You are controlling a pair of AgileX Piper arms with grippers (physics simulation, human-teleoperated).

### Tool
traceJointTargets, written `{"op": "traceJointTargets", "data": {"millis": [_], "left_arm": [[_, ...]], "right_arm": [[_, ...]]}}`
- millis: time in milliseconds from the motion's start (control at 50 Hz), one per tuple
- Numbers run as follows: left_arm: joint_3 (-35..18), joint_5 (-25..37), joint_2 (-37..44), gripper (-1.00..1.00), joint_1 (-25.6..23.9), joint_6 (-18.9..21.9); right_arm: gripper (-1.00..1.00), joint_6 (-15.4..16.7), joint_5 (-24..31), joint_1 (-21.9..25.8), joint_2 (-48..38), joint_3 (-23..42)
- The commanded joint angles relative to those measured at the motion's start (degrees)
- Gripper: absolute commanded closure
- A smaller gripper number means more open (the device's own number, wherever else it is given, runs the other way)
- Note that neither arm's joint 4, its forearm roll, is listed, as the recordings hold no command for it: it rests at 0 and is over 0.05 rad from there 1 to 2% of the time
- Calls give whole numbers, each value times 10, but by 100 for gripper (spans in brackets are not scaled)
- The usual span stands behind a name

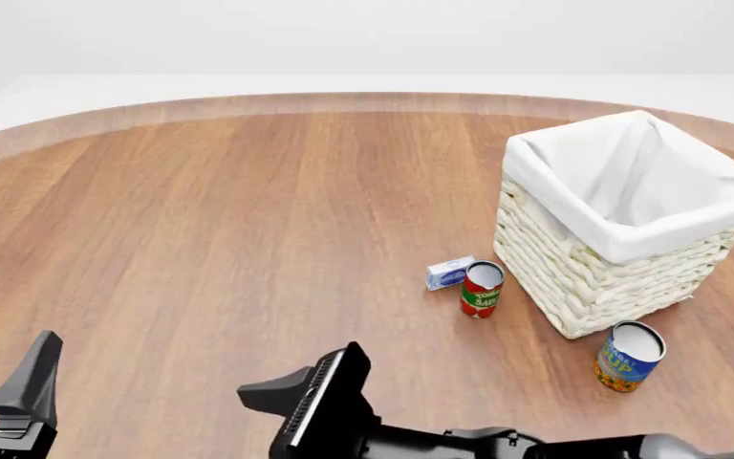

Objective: Pick up the ketchup, and put it in the basket.

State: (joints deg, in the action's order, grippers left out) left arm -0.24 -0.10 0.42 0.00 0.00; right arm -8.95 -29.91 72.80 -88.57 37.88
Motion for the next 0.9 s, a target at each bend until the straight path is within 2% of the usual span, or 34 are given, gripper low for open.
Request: {"op": "traceJointTargets", "data": {"millis": [20,900], "left_arm": [[0,0,0,-100,0,0],[0,0,0,-100,0,0]], "right_arm": [[-100,-6,7,7,-14,17],[-100,-41,37,39,-84,92]]}}
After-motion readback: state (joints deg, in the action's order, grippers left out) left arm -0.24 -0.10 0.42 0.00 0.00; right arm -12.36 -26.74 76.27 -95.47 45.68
